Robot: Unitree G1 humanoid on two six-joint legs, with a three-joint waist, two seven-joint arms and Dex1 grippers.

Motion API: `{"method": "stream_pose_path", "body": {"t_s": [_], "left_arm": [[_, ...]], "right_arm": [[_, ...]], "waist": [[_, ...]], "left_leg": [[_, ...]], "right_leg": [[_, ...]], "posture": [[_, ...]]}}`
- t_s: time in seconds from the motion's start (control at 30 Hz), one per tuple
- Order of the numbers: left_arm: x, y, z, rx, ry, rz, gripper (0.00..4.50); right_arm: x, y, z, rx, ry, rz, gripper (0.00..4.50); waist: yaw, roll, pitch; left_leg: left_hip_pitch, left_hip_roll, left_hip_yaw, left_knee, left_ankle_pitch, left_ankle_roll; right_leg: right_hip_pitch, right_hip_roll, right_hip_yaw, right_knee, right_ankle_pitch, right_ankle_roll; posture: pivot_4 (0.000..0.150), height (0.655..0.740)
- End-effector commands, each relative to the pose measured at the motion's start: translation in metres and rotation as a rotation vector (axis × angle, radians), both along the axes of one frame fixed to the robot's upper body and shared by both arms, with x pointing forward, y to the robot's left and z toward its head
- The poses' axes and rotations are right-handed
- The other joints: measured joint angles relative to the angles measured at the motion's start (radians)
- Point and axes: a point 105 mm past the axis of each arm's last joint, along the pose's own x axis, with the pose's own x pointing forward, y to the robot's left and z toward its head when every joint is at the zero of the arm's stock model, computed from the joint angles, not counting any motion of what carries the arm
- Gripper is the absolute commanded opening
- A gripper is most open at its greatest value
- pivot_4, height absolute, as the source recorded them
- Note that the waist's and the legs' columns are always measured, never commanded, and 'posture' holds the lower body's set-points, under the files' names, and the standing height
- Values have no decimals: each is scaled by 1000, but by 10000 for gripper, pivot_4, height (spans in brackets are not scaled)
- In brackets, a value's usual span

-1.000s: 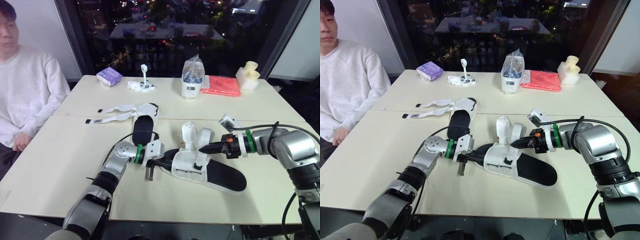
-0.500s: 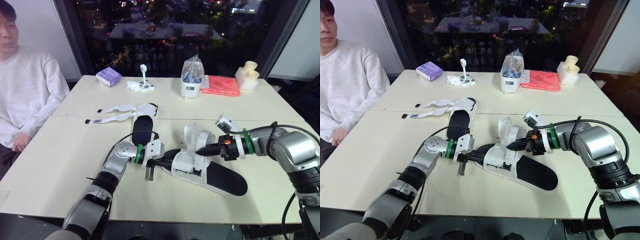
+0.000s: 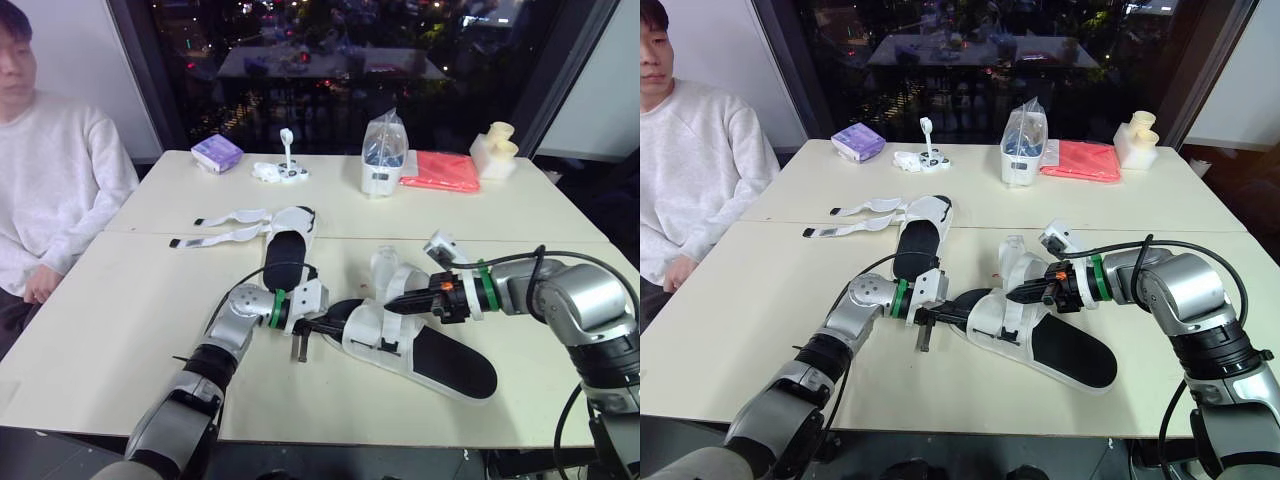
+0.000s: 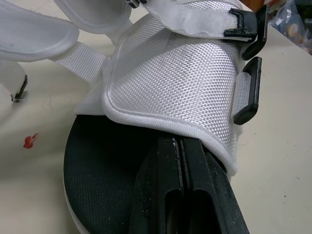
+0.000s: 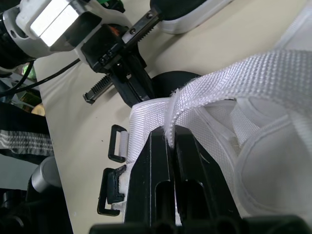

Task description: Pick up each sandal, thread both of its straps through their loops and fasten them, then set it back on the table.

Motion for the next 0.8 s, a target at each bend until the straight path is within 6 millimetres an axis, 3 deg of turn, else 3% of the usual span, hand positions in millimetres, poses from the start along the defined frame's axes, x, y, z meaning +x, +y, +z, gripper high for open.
{"method": "stream_pose_path", "body": {"t_s": [0.03, 0.4, 0.8], "left_arm": [[-7, -4, -8, 26, 15, -26, 0], [-8, -6, -8, 26, 14, -35, 0], [-7, -5, -8, 27, 13, -31, 0]], "right_arm": [[-4, 3, 7, 18, -25, 18, 549], [-8, -6, 11, 13, -26, -3, 549], [-15, -4, 14, 40, -18, 16, 549]], "waist": [[0, 0, 0], [1, 0, 0], [1, 0, 0]], "left_leg": [[0, 0, 0, 0, 0, 0], [0, 0, 0, 0, 0, 0], [0, 0, 0, 0, 0, 0]], "right_leg": [[0, 0, 0, 0, 0, 0], [0, 0, 0, 0, 0, 0], [0, 0, 0, 0, 0, 0]], "posture": [[1500, 7400], [1500, 7400], [1500, 7400]]}}
